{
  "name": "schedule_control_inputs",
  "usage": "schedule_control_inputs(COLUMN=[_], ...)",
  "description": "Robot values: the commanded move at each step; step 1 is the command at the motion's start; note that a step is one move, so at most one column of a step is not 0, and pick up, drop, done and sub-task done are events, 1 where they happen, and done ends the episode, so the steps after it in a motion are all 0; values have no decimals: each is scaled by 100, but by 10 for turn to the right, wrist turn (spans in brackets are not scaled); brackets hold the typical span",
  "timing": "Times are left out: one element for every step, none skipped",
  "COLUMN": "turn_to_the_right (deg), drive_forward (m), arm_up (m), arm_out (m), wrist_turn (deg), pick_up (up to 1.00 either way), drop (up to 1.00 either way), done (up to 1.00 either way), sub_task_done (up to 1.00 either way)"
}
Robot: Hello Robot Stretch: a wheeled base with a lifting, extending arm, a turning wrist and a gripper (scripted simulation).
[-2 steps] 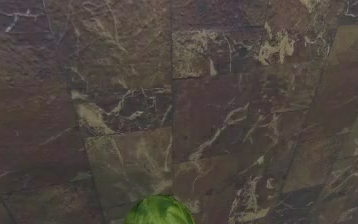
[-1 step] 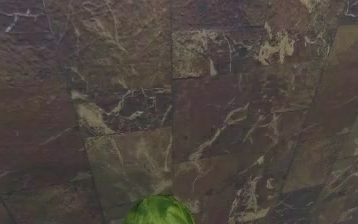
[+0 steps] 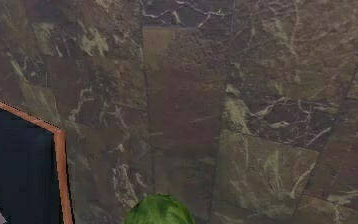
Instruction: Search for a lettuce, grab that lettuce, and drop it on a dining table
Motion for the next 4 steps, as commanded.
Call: schedule_control_inputs(turn_to_the_right=[0,120,-60,60], drive_forward=[10,0,0,0], arm_up=[0,0,0,0], arm_out=[0,0,0,0], wrist_turn=[0,0,0,0], pick_up=[0,0,0,0], drop=[0,0,0,0], done=[0,0,0,0], sub_task_done=[0,0,0,0])
